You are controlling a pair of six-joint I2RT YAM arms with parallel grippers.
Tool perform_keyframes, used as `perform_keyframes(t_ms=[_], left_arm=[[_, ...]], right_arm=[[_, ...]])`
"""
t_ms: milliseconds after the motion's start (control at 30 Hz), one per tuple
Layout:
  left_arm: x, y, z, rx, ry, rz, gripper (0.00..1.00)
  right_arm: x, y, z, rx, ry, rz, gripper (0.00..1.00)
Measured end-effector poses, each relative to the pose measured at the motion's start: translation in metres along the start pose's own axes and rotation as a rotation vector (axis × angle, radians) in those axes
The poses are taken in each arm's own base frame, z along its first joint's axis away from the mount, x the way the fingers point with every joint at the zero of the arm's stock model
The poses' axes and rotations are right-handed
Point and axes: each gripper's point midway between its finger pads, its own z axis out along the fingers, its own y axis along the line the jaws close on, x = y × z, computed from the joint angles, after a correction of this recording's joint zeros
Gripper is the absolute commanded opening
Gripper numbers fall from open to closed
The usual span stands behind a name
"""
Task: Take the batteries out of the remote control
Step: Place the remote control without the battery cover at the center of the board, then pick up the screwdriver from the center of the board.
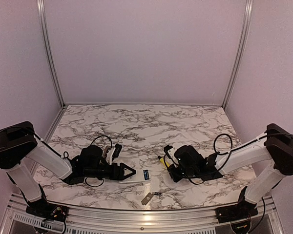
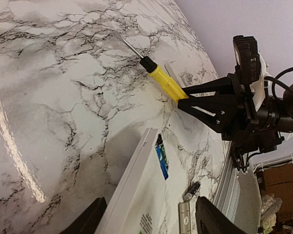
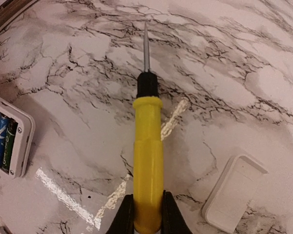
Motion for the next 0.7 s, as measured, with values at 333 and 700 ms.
perform_keyframes(t_ms=[333,700], left_arm=[[-0.014,0.007,-0.012,-0.095,-0.061,0.061,0.96],[-0.041,0.013,-0.033,-0.223,-0.167,0.171,0.96]], right_arm=[[-0.030,0.003,-0.028,-0.032,-0.093,0.012,0.00],[-0.042,0.014,-0.060,-0.149,-0.181,0.013,0.00]])
